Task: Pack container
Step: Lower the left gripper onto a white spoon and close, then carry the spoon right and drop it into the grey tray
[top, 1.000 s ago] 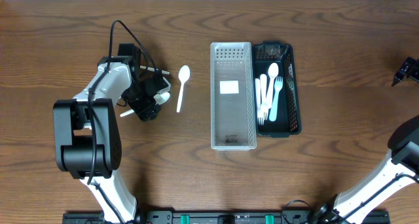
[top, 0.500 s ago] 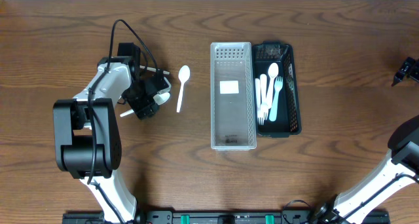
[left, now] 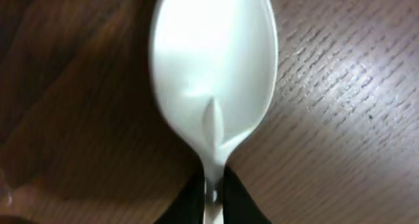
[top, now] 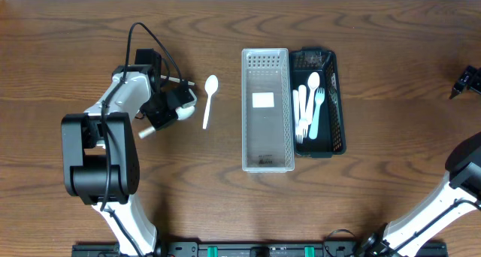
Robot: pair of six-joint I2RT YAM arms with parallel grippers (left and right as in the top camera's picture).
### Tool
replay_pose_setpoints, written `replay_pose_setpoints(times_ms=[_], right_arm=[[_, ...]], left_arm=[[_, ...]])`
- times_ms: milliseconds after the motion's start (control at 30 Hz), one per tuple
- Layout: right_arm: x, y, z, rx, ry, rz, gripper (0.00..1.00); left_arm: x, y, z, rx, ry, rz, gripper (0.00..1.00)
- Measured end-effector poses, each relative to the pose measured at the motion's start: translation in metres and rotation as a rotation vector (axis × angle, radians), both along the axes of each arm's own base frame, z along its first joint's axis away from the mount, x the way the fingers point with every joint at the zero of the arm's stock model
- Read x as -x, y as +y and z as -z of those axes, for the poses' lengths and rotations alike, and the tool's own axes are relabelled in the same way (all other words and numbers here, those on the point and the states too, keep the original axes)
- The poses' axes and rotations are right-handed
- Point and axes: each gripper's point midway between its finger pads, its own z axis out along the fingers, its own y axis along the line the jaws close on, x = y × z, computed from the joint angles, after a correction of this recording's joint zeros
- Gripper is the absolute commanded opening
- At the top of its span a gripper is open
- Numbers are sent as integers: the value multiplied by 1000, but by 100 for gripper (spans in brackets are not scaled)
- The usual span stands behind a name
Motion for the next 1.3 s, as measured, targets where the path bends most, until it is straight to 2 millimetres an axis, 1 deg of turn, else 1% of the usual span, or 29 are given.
replay_pose_setpoints(times_ms=[67,233,367,467,567,667,700,767,867,933,967,1067,1200,1300], right_arm=[[0,0,0,0,0,0,99],[0,0,0,0,0,0,99],[0,0,0,0,0,0,99],[0,0,0,0,0,0,99],[0,0,0,0,-1,0,99],[0,0,0,0,-1,0,99],[0,0,0,0,0,0,99],[0,0,0,0,0,0,99],[0,0,0,0,0,0,99],[0,0,0,0,-1,0,99],[0,0,0,0,-1,0,99],[0,0,0,0,0,0,99],[0,0,0,0,0,0,99],[0,0,0,0,0,0,99]], left_arm=[[0,0,0,0,0,-1,6],[0,0,0,0,1,-3,6],[-2,-1,-2,3,-2,-45,6],[-13,-7,-10,35,-28,-107,6],[-34,-20,-29,111,-86,-175,6],[-58,-42,-66,252,-169,-267,6],[-65,-50,-80,307,-201,-295,6],[-77,-71,-116,444,-258,-360,6],[-78,-101,-161,610,-277,-417,6],[-72,-123,-181,695,-253,-443,6],[-67,-135,-189,729,-233,-453,6],[-52,-167,-200,789,-159,-473,6],[-29,-212,-203,827,-45,-480,6],[-11,-241,-204,836,24,-473,6]])
